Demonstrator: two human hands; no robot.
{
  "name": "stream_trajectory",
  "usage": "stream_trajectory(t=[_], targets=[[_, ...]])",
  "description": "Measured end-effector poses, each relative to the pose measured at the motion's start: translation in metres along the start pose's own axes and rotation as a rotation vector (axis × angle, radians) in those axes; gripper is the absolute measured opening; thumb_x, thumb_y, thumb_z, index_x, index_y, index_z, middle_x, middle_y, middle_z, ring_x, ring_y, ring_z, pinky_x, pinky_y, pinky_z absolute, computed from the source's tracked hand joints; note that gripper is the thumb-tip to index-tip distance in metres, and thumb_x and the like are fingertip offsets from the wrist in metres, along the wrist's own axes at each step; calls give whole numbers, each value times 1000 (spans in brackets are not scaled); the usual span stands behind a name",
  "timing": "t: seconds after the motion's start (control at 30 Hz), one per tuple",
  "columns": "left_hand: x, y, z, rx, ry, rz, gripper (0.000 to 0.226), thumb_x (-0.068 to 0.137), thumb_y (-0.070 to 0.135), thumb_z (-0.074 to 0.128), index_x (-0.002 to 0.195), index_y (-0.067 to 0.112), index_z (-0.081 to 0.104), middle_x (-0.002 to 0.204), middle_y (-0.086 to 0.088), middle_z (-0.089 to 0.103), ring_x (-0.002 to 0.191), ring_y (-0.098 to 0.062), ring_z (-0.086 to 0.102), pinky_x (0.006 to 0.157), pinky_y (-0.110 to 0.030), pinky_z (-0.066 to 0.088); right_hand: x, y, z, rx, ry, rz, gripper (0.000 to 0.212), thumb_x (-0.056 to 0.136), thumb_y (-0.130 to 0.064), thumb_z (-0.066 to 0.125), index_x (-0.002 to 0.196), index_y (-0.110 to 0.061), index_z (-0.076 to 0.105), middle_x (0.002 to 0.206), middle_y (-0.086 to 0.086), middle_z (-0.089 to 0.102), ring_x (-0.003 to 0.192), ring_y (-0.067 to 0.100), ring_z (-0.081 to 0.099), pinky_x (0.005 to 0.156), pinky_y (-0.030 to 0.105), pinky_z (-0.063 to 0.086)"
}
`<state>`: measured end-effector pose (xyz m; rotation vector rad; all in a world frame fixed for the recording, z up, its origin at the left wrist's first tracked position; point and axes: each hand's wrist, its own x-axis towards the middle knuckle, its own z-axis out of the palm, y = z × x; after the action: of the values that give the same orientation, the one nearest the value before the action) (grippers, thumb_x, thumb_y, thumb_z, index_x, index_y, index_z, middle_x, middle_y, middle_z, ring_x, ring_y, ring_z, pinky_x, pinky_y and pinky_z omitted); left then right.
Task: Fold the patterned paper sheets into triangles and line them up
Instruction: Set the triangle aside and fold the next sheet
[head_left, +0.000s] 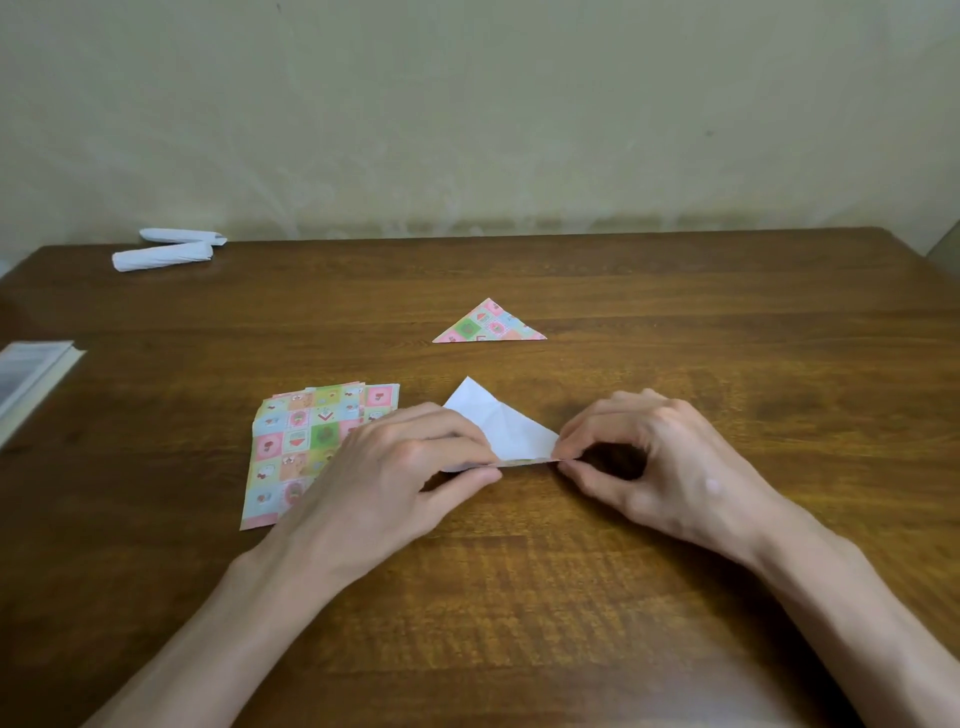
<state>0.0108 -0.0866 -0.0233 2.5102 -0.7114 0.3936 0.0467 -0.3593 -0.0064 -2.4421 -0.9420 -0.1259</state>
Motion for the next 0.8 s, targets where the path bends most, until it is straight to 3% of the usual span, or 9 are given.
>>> stream_trajectory(t=[0.17, 0.27, 0.33, 0.37, 0.47, 0.53, 0.67, 0.8], targets=[[4, 9, 4, -75, 50, -131, 23, 96, 45, 64, 97, 28, 79, 94, 21, 70, 94, -5, 65, 76, -32, 55, 1, -2, 3, 84, 41, 71, 24, 97, -53, 62, 92, -33, 74, 92, -22, 70, 94, 5, 65, 87, 24, 46], [7, 12, 4, -115, 87, -234, 30, 97, 45, 60, 125, 39, 70, 98, 25, 68, 95, 0, 64, 78, -16, 50, 6, -2, 10, 230, 110, 163, 23, 99, -45, 63, 88, -28, 73, 78, -14, 68, 74, 9, 61, 67, 18, 42], [8, 12, 3, -136, 77, -254, 44, 98, 42, 60, 141, 46, 53, 103, 27, 65, 98, 2, 65, 80, -14, 51, 9, -3, 17, 262, 120, 210, 23, 100, -44, 63, 86, -28, 71, 74, -14, 67, 66, 9, 57, 62, 18, 40], [8, 12, 3, -136, 73, -249, 44, 98, 39, 61, 141, 47, 51, 106, 26, 63, 99, 2, 65, 80, -17, 53, 11, -3, 20, 264, 128, 231, 22, 100, -44, 64, 86, -29, 71, 71, -17, 65, 63, 8, 55, 61, 18, 40], [8, 12, 2, -93, 84, -202, 23, 97, 33, 64, 119, 39, 69, 111, 23, 58, 99, -1, 64, 78, -28, 57, 14, -2, 27, 236, 145, 282, 20, 99, -46, 64, 86, -31, 69, 70, -22, 62, 64, 7, 54, 61, 19, 39], [7, 12, 2, -78, 89, -191, 17, 97, 34, 64, 109, 35, 76, 112, 22, 57, 98, -2, 64, 76, -36, 56, 14, -2, 30, 202, 153, 297, 19, 98, -49, 63, 89, -34, 69, 74, -22, 63, 68, 6, 56, 65, 26, 42], [5, 12, 4, -7, 82, -106, 18, 97, 34, 64, 104, 28, 80, 114, 19, 60, 98, -2, 64, 71, -37, 57, 15, -6, 34, 130, 158, 308, 13, 96, -50, 63, 100, -38, 67, 76, -23, 60, 77, 3, 55, 68, 32, 45], [4, 10, 5, 21, 57, -85, 17, 98, 33, 65, 106, 26, 79, 109, 20, 67, 100, -3, 64, 77, -36, 57, 14, -8, 33, 118, 157, 314, 11, 96, -49, 63, 98, -38, 67, 73, -20, 59, 79, 2, 54, 66, 30, 42]])
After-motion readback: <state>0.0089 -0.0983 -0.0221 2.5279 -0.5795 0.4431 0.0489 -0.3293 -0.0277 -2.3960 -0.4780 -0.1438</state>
